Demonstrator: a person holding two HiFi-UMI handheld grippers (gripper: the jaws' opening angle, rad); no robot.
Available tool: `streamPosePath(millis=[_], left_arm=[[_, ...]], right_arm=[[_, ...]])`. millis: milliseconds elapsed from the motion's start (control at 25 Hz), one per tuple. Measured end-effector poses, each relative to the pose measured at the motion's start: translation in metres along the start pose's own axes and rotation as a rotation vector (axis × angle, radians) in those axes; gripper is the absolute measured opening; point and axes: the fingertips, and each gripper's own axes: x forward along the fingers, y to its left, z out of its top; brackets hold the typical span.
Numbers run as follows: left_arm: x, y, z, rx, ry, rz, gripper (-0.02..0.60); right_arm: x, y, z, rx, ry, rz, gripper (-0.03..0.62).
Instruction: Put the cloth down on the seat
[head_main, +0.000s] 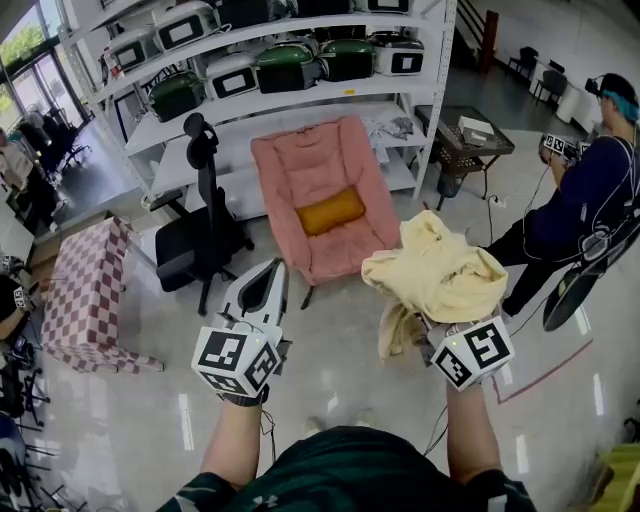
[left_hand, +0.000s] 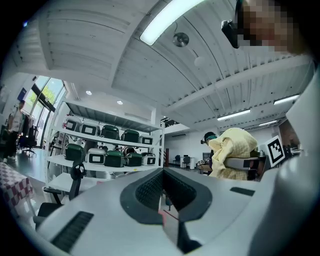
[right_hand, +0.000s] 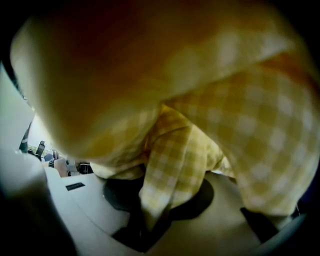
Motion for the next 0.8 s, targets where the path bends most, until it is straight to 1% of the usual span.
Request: streamPosePath(millis=[280, 640, 800], left_arm=[[0.002, -0.010, 0.001, 0.006, 0.002, 0.014, 0.006], [0.014, -0.026, 0.004, 0.023, -0.002, 0.033, 0.006], [0.023, -0.039, -0.001, 0.027, 0.001, 0.033, 0.006]], right_arm=[[-0.012, -0.011, 0.001, 0.056, -0.009, 0.007, 0.127], [-0.021, -0.036, 0.006, 0.050, -0.013, 0.000, 0.127], [-0.030, -0.050, 0.004, 0.041, -0.015, -0.002, 0.126]])
